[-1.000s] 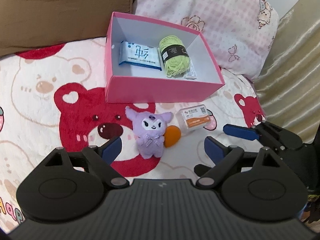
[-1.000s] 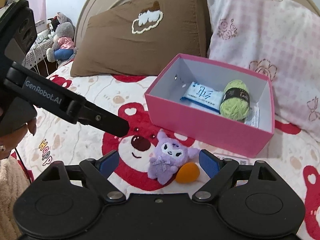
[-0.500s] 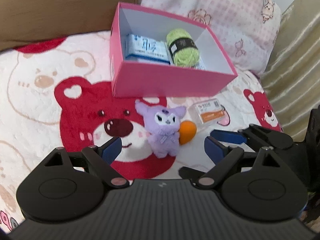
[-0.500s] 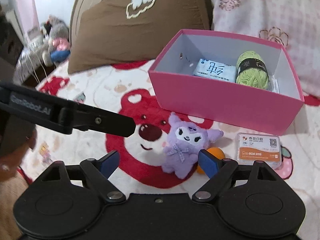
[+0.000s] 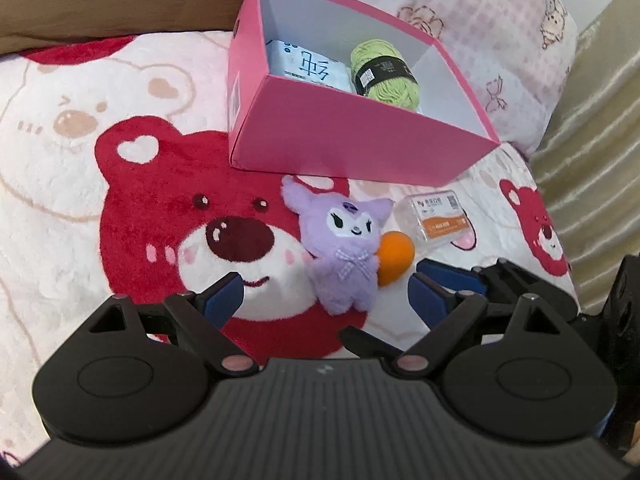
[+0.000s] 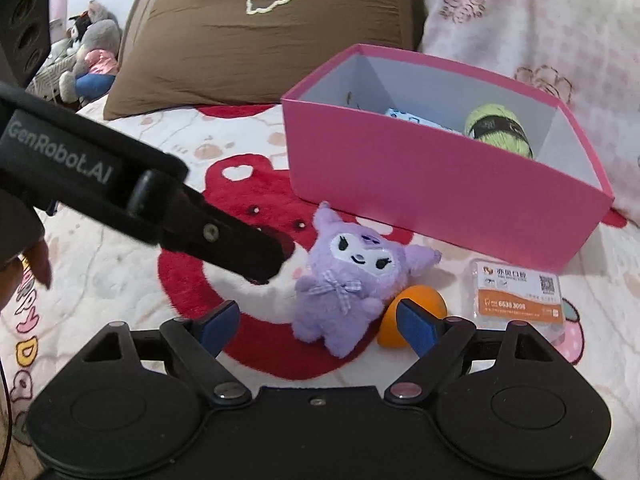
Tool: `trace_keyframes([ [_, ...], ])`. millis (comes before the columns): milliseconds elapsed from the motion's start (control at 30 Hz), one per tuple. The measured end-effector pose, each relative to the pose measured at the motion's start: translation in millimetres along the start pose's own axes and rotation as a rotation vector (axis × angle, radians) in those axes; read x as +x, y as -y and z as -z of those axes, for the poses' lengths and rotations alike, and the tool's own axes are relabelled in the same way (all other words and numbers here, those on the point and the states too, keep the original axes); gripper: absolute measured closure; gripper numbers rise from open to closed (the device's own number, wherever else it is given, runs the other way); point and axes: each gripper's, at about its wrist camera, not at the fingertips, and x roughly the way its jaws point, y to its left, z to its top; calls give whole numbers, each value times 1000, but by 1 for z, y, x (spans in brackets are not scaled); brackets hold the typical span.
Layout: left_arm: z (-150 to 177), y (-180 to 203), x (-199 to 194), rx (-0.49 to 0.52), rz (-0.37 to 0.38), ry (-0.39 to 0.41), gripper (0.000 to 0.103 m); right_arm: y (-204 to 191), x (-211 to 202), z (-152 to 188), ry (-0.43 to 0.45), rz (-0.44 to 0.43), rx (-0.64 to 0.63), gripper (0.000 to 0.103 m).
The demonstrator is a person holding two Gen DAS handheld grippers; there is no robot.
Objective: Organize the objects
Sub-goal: 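Move the open left tool down toward the purple plush toy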
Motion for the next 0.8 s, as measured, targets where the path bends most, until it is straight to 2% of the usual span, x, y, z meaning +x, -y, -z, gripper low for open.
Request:
trace_keyframes([
  [67, 0, -4, 4, -24, 29, -9, 14, 2, 4, 4, -5, -12, 16, 16],
  [200, 5, -1, 12, -1, -5, 0, 14, 3, 9, 17, -12, -40, 44, 20],
  [333, 10, -1, 23, -5, 14, -8, 15, 5, 16, 21, -5, -61, 98, 24],
  [433, 14, 5, 30, 53, 43, 1, 16, 4, 19, 22, 15, -62, 101, 25],
  [533, 18, 12, 36, 101, 30, 24, 19, 5, 25, 23, 21, -58, 114, 28],
  [600, 18, 11, 41, 95, 32, 33, 23, 6, 29, 24, 21, -53, 127, 30],
  [800, 18, 4, 60, 70, 35, 63, 50, 11, 42, 28, 30, -18, 165, 38],
])
